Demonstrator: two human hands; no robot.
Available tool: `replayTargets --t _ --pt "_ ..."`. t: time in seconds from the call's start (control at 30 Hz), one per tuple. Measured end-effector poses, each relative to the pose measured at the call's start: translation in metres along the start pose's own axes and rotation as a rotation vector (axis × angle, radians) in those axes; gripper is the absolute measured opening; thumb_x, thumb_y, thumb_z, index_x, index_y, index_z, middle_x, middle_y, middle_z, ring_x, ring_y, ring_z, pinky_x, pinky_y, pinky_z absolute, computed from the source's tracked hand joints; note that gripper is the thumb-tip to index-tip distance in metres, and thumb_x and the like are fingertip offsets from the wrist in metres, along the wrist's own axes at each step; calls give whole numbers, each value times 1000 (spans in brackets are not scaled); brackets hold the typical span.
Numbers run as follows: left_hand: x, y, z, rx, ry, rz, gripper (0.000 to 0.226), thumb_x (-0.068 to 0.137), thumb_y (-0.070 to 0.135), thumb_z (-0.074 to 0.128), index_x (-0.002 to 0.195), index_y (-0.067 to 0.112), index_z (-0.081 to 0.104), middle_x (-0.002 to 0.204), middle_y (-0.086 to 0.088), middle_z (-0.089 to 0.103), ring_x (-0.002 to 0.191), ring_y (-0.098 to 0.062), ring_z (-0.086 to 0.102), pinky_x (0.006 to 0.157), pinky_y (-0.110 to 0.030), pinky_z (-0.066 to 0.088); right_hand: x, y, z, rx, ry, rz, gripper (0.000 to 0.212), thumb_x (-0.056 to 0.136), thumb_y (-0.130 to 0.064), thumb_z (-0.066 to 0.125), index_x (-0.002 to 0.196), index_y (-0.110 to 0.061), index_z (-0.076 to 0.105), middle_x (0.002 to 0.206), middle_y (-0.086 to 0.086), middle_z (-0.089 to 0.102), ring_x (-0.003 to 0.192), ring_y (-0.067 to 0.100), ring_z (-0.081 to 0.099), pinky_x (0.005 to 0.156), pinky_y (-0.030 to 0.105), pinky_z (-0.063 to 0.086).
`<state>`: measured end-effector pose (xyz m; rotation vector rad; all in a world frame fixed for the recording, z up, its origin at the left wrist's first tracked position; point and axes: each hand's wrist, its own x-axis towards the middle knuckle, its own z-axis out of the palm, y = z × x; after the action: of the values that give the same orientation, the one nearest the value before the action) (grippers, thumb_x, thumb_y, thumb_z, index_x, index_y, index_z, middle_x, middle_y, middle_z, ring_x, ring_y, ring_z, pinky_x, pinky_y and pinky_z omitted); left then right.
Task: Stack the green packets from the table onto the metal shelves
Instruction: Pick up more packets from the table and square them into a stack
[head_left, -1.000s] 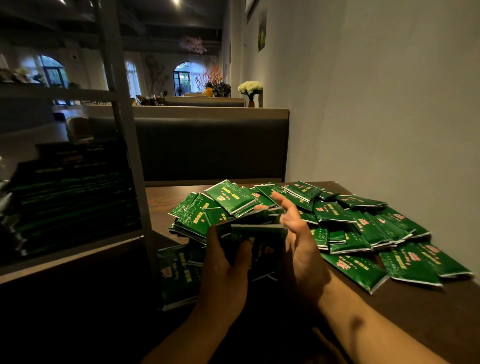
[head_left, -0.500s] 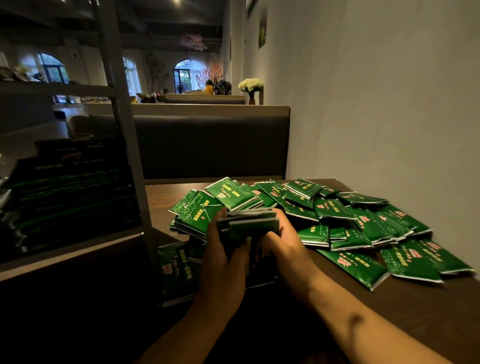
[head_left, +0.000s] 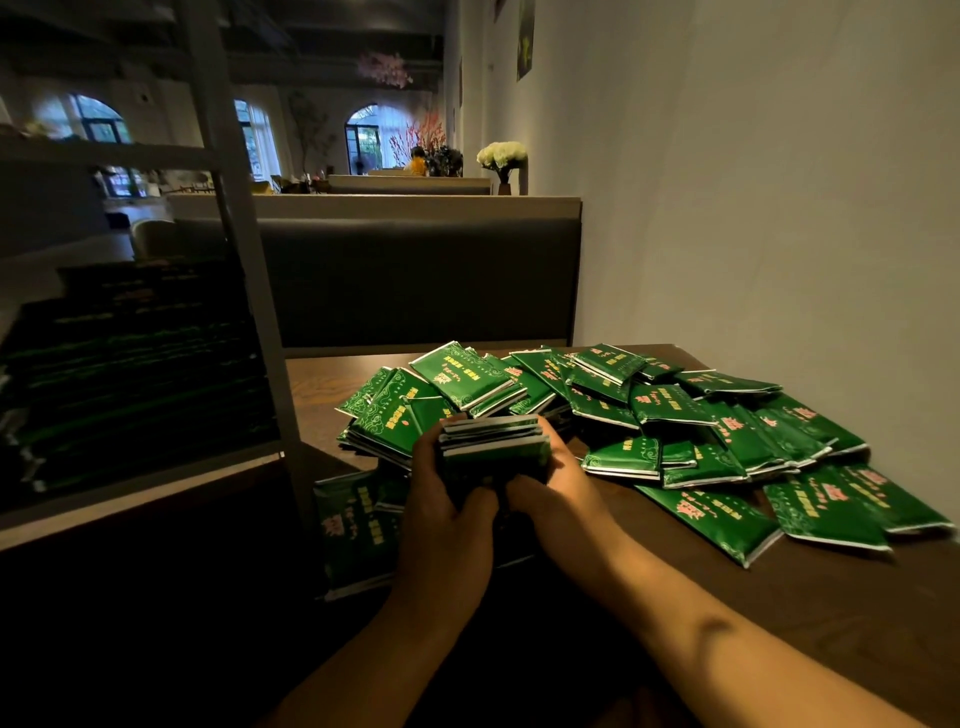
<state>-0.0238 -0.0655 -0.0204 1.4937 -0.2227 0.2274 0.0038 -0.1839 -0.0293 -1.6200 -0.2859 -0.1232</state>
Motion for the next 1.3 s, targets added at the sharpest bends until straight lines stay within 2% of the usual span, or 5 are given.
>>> replayTargets --t 0.33,0.53,1.0,1.13,1.3 --pt "6 1 1 -60 97 -57 47 89 -7 49 106 36 46 100 13 60 78 15 60 59 -3 46 3 1 -3 -106 -45 39 56 64 -32 65 118 -27 50 106 9 68 100 26 66 89 56 52" --pt "18 5 -6 -364 229 -242 43 85 1 61 119 25 52 111 -4 64 98 -23 64 82 -42 53 6 -17 -12 -4 47 107 41 85 -25 72 120 -28 49 118 7 57 99 20 65 74 27 59" --pt "-22 65 -6 -642 250 -386 46 92 4 57 135 2 43 126 -18 57 80 11 62 67 -10 50 -43 -60 32 -137 414 -47 21 91 -24 65 89 -43 56 121 9 54 95 22 62 77 36 58" --pt "-42 93 -12 -499 202 -434 14 89 21 62 103 22 60 108 -5 68 96 -15 63 92 -36 51 -54 -86 31 -171 392 -29 8 94 -27 60 93 -35 64 115 2 62 100 12 61 83 29 52" --pt "-54 137 -39 -506 327 -358 10 87 16 64 94 9 66 88 -8 74 74 -15 71 69 -29 56 -66 -138 54 -131 230 -138 17 93 -21 59 103 -33 66 112 -2 64 98 13 65 80 30 55"
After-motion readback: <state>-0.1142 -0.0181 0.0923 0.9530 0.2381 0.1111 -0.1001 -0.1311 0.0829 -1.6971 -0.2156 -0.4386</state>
